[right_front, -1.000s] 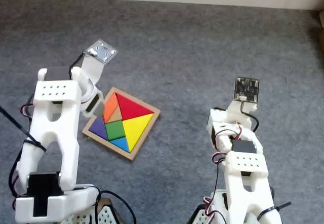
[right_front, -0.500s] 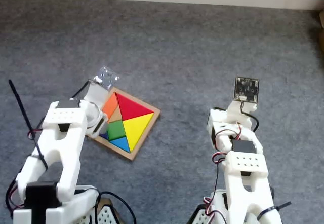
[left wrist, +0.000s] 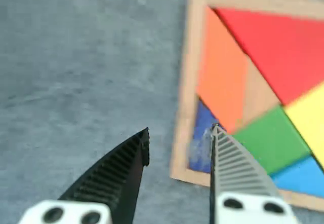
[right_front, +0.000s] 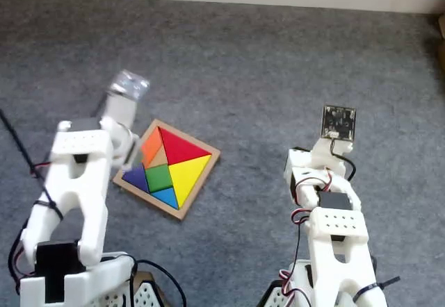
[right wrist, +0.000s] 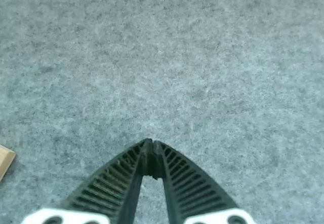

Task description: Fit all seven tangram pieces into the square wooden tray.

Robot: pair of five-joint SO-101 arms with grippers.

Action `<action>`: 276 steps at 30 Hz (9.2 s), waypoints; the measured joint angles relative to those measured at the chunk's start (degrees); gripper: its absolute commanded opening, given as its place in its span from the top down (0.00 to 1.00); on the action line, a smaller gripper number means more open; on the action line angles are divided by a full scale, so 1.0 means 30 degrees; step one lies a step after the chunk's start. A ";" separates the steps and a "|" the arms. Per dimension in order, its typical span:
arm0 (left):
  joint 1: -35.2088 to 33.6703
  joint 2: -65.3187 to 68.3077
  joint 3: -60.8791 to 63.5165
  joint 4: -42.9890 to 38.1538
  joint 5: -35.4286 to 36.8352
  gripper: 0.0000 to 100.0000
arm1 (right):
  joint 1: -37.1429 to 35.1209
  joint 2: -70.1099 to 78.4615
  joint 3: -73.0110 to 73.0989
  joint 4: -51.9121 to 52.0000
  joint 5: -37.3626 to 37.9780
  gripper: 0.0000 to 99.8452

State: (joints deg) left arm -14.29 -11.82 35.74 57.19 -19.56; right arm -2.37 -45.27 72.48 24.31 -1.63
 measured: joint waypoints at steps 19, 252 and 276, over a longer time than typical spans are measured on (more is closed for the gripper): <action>-0.2872 0.8586 -0.4835 0.1788 -0.0615 0.93 | 0.0000 0.0000 0.0000 0.0000 0.0000 0.99; 0.2872 -2.9949 2.0103 0.6593 0.7121 0.93 | -0.3136 -1.9604 0.7853 1.5619 0.0088 0.99; 0.2872 -2.9949 2.0103 0.6593 0.7121 0.93 | -0.3136 -1.9604 0.7853 1.5619 0.0088 0.99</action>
State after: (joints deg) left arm -5.67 -101.67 96.04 76.97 1.80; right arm -11.78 -104.09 96.04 71.16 -1.36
